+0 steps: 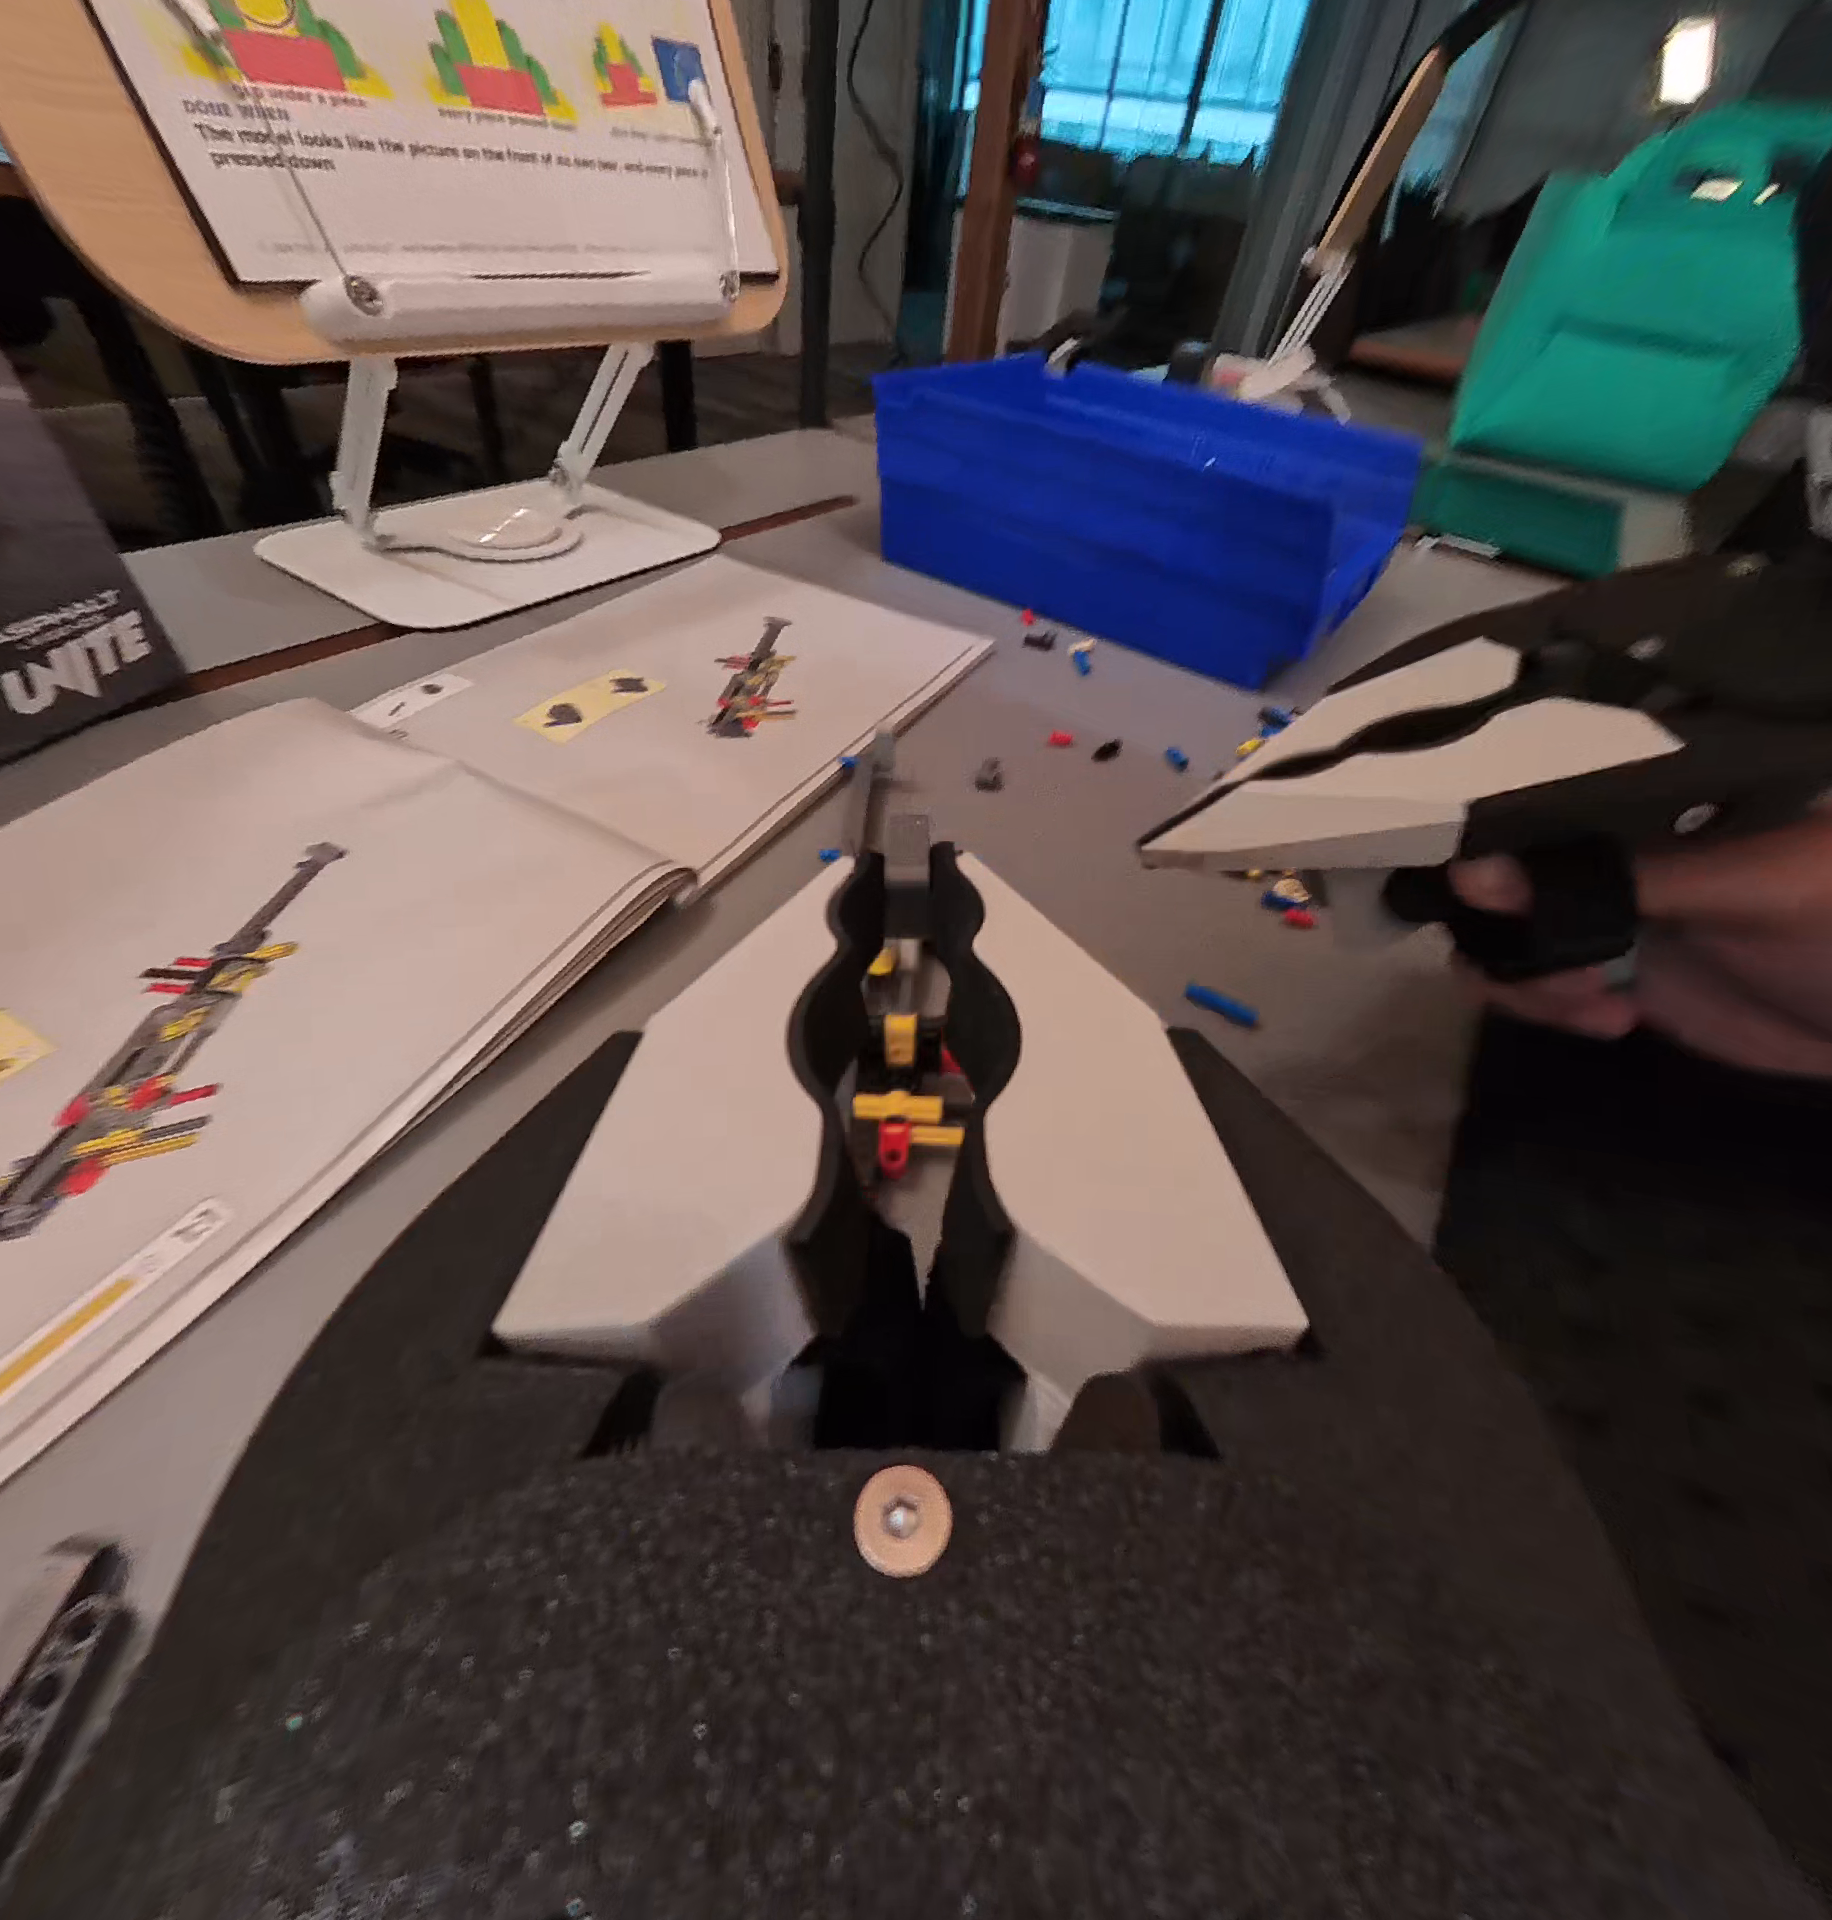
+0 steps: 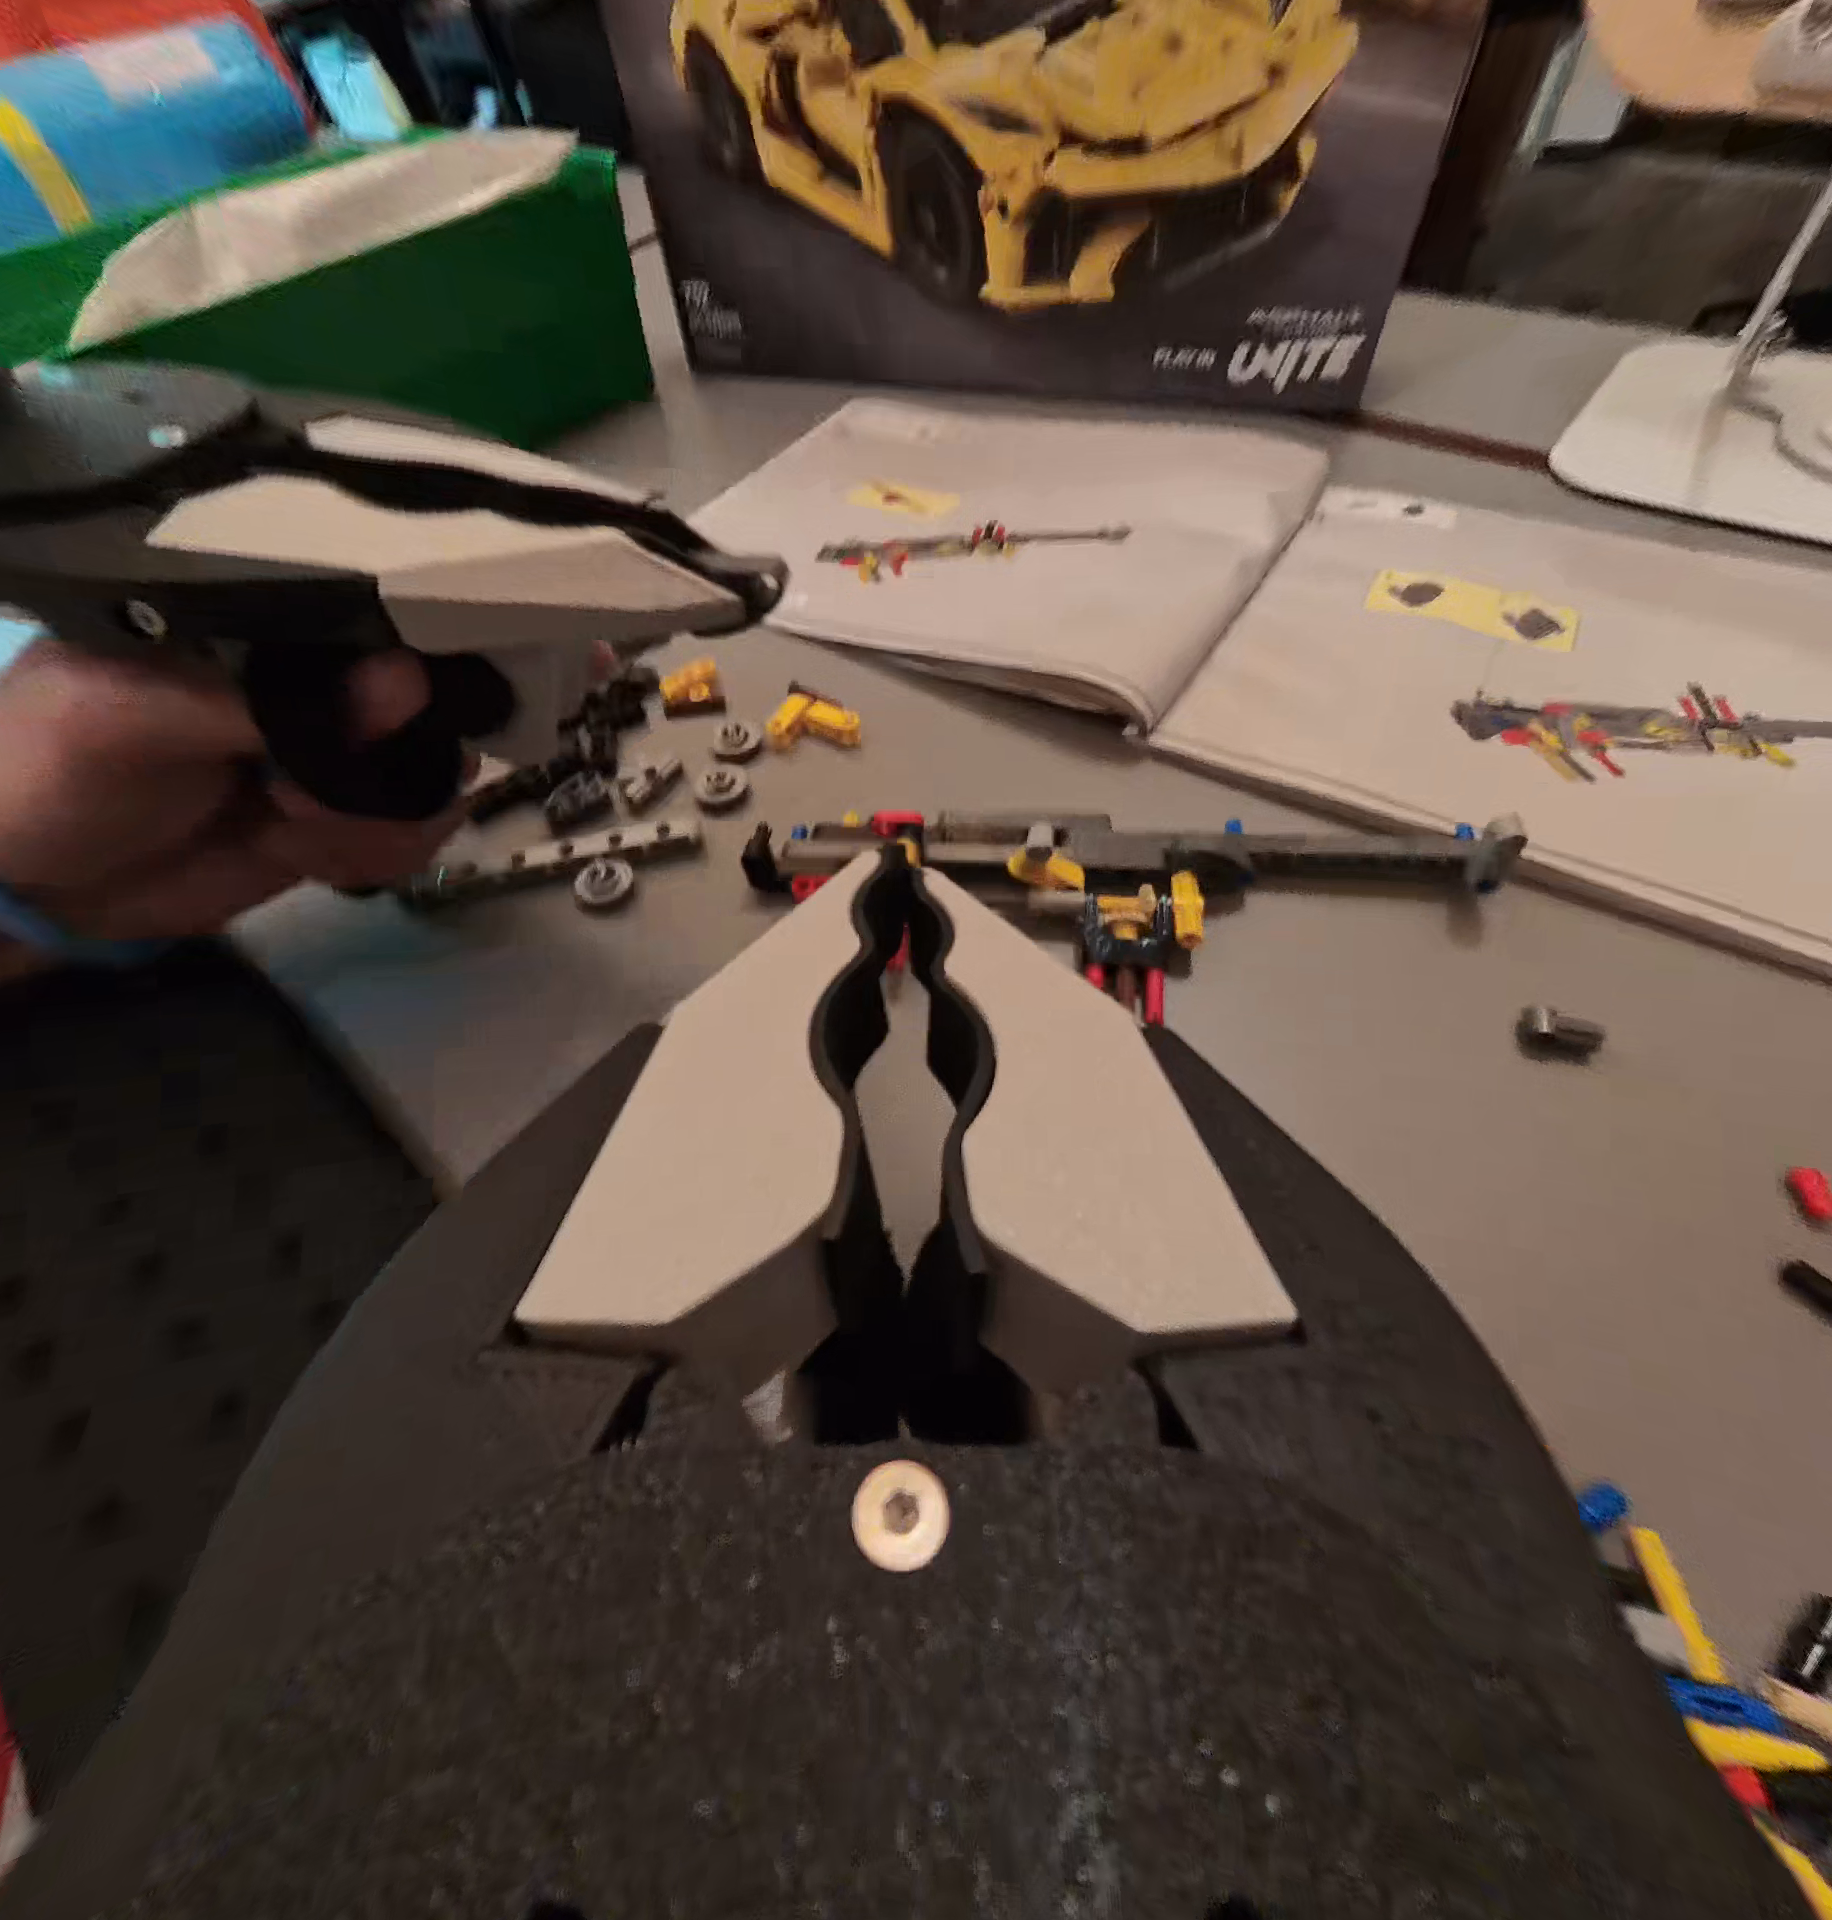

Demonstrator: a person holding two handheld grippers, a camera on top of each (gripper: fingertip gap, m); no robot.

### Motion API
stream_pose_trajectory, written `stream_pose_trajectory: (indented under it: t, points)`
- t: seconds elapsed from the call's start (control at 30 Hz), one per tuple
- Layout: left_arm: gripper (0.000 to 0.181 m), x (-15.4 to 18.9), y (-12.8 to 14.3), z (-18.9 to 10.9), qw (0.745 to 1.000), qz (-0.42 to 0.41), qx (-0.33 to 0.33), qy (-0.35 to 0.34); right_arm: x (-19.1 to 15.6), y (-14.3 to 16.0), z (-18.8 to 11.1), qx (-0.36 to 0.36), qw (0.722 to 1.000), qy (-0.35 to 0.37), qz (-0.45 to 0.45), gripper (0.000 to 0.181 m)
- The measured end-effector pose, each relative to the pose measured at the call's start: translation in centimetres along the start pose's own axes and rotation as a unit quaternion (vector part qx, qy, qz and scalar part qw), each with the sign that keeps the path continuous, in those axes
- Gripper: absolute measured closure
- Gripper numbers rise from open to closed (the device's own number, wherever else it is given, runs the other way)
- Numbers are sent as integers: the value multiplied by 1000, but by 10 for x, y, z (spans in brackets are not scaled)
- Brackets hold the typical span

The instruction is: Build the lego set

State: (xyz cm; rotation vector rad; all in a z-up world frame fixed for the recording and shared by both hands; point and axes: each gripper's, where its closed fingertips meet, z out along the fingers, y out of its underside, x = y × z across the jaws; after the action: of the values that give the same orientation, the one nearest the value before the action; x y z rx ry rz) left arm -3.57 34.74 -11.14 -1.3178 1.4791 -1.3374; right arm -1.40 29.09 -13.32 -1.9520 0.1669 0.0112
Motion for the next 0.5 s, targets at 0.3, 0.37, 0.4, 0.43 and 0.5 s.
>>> stream_pose_trajectory:
  t: [0.3,0.37,0.4,0.43,0.5]
  points:
    - [175,-35,-3,-13,997,-35,8,-68,-27,35,-14,-100,984,-143,-43,170]
    - [175,-40,-6,-18,996,-53,21,-71,-26,42,0,-123,981,-126,-83,165]
    - [175,-44,-8,-20,995,-57,26,-76,-24,40,7,-122,980,-115,-104,165]
    - [175,-48,-8,-23,994,-60,27,-82,-23,36,12,-116,980,-113,-118,165]
    - [175,-55,-5,-28,993,-63,22,-99,-20,25,25,-116,977,-126,-130,165]
